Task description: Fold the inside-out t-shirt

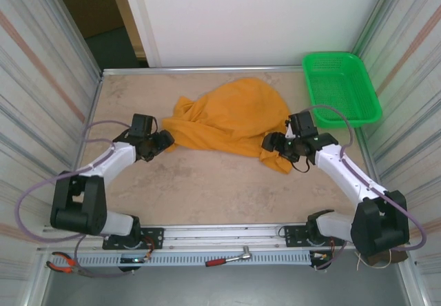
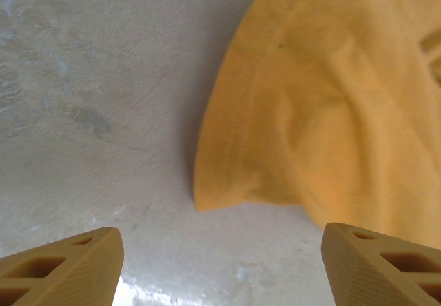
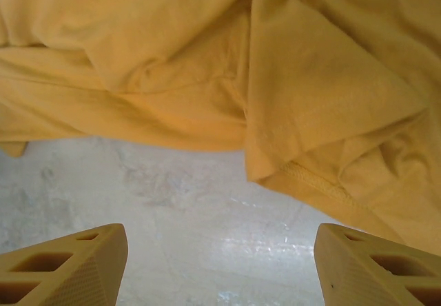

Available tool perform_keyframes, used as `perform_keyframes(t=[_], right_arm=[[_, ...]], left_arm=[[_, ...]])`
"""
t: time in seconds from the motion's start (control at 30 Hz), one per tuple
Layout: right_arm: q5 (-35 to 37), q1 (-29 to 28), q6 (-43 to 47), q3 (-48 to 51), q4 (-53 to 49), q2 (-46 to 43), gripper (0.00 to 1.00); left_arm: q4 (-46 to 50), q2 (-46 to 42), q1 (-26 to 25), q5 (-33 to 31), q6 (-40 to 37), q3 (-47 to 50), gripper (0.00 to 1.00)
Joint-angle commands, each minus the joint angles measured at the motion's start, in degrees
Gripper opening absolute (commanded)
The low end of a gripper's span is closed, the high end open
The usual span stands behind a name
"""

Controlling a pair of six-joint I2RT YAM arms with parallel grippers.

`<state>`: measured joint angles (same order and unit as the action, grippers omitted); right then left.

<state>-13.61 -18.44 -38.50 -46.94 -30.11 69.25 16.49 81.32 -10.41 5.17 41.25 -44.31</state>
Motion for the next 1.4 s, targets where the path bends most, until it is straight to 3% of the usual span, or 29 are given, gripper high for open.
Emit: perform_keyframes(t=[0.0,0.27,0.47,0.87,1.03,1.27,1.33,1.37], right_arm=[[3.8,-2.4,-3.9,1.5,-0.1,-1.6,0.71],[5.7,-3.5,-5.3,2.6,-0.5,-2.5,0.72],[6.5,-3.4,-5.2,2.7,-1.1,-3.7,0.72],[6.7,-3.3,-5.4,2.8,-0.9,-3.6,0.72],[6.4,-3.3,-5.5,3.1,-0.2,-2.8,0.72],[6.5,-3.3,-5.7,3.4,0.0,-3.0,0.72],[6.5,-3.3,-5.7,3.5,0.1,-3.1,0.72],[6.5,-3.3,-5.7,3.7,0.3,-3.0,0.72]], left_arm=[[-3.5,4.0,1.0,2.1,-4.4,-3.9,0.76],[-8.6,13.4,4.8,1.8,-15.8,-12.9,0.74],[-11.5,19.3,7.5,10.3,-20.7,-18.0,0.7],[-14.8,22.5,7.5,15.6,-17.6,-18.6,0.59],[-15.5,21.7,7.6,15.6,-17.2,-16.7,0.49],[-16.1,20.8,7.6,15.5,-16.5,-14.9,0.51],[-16.1,20.8,7.6,15.5,-16.6,-14.7,0.45],[-16.2,20.9,7.6,15.5,-16.6,-14.7,0.35]])
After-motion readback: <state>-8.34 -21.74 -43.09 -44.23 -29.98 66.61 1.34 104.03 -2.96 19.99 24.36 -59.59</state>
